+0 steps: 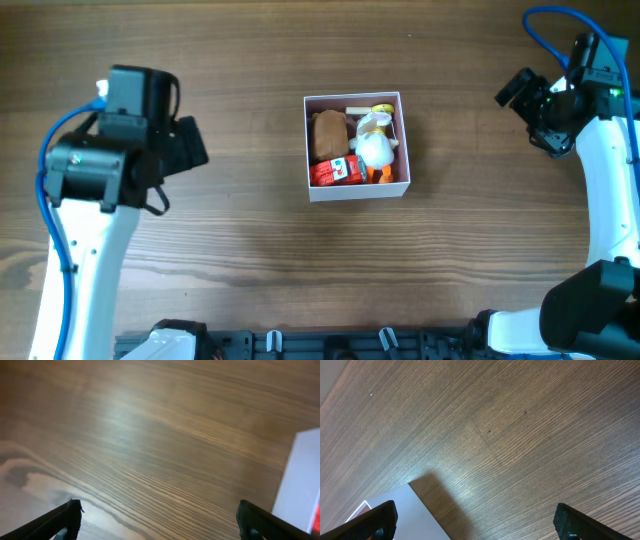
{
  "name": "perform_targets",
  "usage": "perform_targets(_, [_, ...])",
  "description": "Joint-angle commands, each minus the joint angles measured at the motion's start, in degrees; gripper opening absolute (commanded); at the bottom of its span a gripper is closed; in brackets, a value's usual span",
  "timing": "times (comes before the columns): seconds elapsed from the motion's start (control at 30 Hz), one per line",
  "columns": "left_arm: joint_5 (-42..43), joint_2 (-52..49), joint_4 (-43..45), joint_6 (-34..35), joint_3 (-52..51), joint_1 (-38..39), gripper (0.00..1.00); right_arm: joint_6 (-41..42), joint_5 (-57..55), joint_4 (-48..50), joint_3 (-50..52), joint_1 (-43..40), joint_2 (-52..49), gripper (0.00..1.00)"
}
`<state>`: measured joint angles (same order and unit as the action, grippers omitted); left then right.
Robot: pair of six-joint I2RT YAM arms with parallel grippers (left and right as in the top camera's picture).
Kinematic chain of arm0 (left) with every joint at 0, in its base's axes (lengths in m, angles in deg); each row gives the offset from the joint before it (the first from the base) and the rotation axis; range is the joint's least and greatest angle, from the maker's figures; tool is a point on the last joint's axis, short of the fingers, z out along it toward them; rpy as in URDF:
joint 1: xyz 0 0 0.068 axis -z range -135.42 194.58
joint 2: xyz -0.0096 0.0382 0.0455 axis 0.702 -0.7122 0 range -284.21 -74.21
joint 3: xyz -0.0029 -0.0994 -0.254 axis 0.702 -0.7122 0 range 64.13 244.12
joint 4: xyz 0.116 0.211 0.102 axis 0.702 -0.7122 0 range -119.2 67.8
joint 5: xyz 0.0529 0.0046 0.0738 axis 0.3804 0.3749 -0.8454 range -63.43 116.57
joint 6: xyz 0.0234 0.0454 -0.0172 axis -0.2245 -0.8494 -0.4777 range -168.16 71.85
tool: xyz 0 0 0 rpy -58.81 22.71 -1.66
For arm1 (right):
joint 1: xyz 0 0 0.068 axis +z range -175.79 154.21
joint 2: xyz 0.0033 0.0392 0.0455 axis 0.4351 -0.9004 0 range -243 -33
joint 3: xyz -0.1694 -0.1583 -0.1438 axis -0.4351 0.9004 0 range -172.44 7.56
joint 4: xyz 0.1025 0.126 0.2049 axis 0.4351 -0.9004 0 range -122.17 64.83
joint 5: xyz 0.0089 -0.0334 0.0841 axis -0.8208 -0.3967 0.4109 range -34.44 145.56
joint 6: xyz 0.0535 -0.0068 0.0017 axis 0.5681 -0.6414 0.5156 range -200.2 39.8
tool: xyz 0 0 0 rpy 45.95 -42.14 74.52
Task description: Pack container
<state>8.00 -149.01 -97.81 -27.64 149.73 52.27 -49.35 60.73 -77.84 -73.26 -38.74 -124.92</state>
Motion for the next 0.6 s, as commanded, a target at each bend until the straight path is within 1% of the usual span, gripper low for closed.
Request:
perform_targets(0.0, [0.8,-0.7,0.2,1.4,-0.2,-2.1,1.00,0.8,0.7,0.0,0.3,0.0,-0.6,1.00])
perform_targets(0.17, [0.7,-0.7,0.1,1.4,-0.2,-2.1,1.00,0.8,0.7,0.0,0.3,0.5,-0.3,1.00])
perform_targets(0.2, [0.7,-0.7,0.1,1.4,-0.2,-2.1,1.00,0.8,0.7,0.0,0.3,1.1,1.0,1.00])
perform_targets(0.3, [0.8,-0.7,0.1,1.4,-0.2,-2.1,1.00,0.8,0.7,0.0,0.3,4.0,5.8,1.00])
perform_targets(0.47, [0.7,-0.7,0.1,1.4,-0.2,-2.1,1.00,0.8,0.7,0.0,0.3,13.0,17.0,1.00])
perform_targets(0.57, [0.8,-0.7,0.1,1.4,-0.2,-2.1,1.00,0.6,0.5,-0.1,0.3,16.3,23.7,1.00])
